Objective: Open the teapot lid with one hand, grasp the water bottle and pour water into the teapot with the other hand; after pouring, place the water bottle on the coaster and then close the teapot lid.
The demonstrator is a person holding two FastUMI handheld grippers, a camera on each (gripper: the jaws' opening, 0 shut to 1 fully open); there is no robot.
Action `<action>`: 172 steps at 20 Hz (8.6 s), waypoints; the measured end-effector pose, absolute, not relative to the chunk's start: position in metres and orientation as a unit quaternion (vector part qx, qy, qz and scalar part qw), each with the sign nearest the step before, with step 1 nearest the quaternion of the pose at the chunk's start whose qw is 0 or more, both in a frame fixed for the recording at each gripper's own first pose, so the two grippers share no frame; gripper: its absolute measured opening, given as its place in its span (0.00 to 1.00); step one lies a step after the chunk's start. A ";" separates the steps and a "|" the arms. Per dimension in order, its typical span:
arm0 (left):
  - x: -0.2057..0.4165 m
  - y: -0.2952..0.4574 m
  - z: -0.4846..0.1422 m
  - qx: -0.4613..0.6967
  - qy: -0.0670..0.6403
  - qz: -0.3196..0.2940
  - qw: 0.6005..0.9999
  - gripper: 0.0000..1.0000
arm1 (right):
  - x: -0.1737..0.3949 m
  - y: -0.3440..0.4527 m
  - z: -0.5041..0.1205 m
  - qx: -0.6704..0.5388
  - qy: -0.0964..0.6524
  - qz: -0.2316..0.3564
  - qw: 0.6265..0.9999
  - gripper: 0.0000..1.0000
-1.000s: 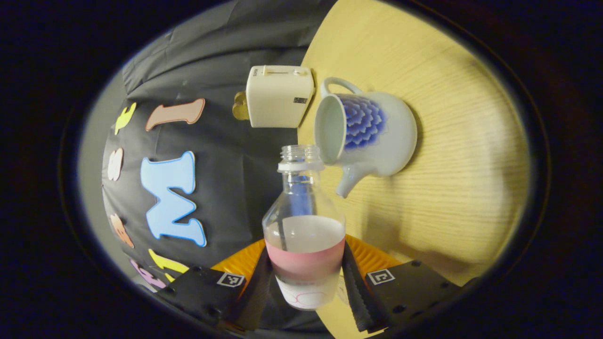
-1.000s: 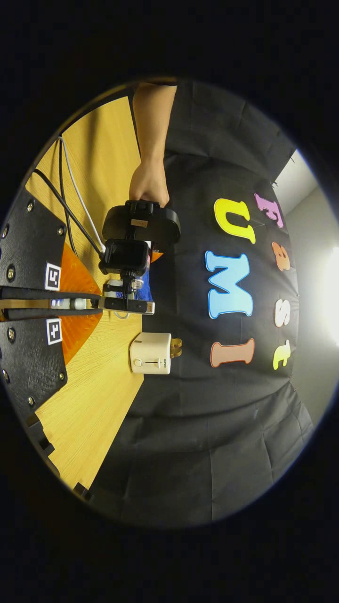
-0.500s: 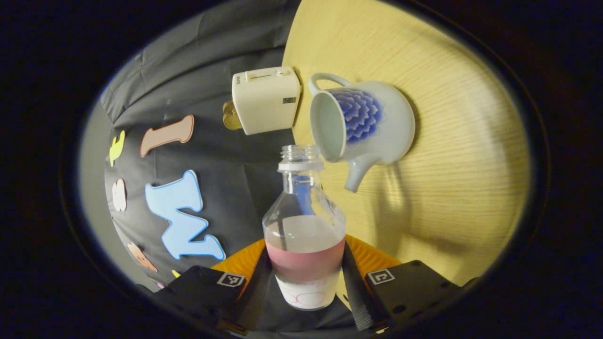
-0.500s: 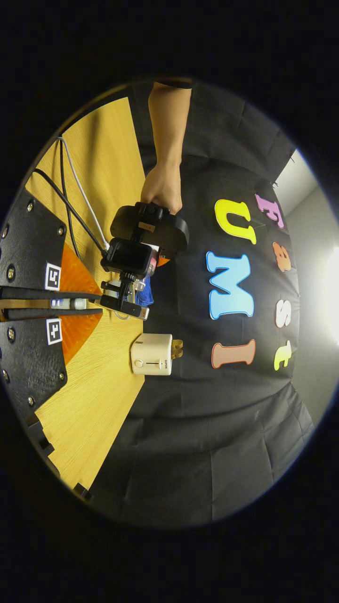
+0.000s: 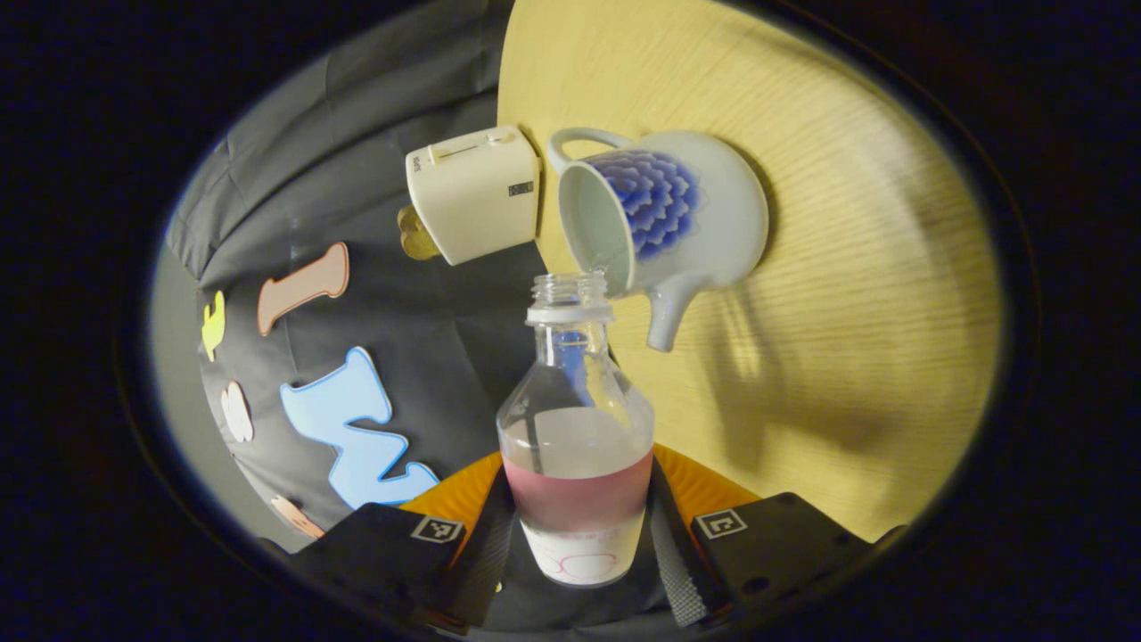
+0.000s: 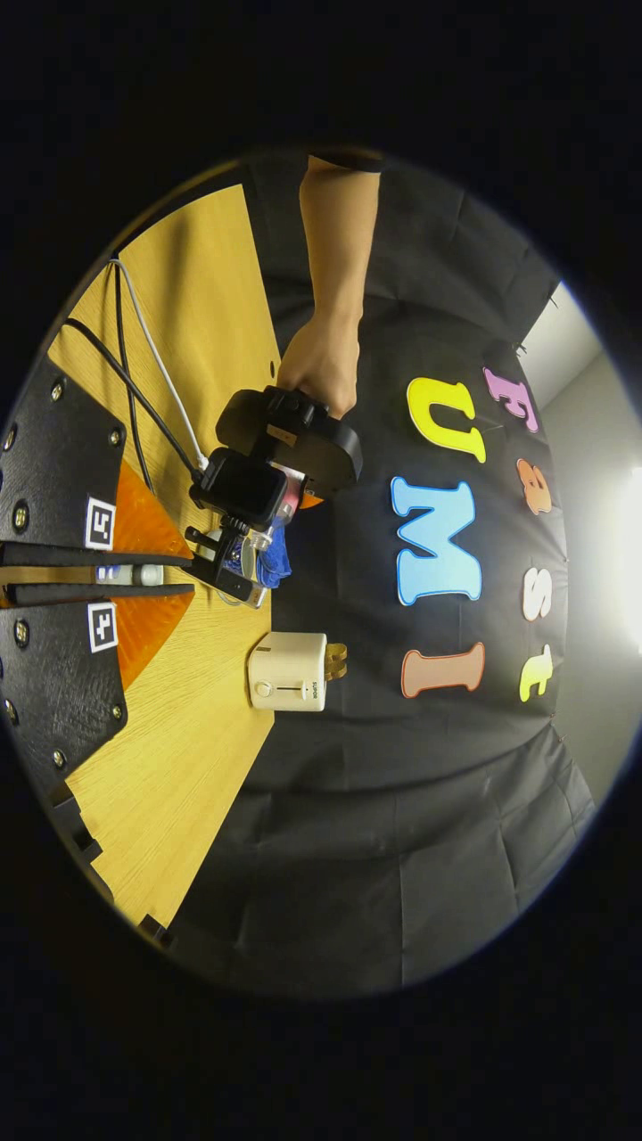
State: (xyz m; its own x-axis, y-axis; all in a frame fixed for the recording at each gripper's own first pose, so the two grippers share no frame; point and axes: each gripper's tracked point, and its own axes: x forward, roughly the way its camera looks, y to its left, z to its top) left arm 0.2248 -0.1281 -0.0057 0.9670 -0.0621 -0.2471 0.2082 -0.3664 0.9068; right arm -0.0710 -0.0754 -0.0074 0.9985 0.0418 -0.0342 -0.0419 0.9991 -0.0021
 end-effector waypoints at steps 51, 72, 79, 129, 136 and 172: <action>0.223 -0.142 0.017 0.904 0.006 -0.093 0.416 0.86 | -0.076 -0.080 -0.007 0.002 0.011 0.023 1.000 0.07; 0.222 -0.129 -0.020 0.766 -0.001 -0.154 0.624 0.87 | -0.072 -0.079 -0.006 0.040 0.019 0.025 0.999 0.07; 0.202 -0.094 -0.009 0.569 -0.004 -0.150 0.809 0.87 | -0.057 -0.073 0.007 0.016 0.004 0.032 0.999 0.07; 0.285 0.070 -0.012 0.013 0.023 -0.063 0.998 0.99 | 0.014 -0.014 0.014 -0.003 0.015 0.104 0.994 0.07; 0.252 0.068 -0.008 0.001 0.030 -0.066 0.997 0.99 | 0.009 -0.013 0.018 -0.002 0.011 0.104 0.995 0.07; 0.081 0.012 0.025 -0.019 -0.024 -0.128 0.991 0.99 | 0.173 -0.041 0.005 -0.062 0.021 0.014 0.998 0.12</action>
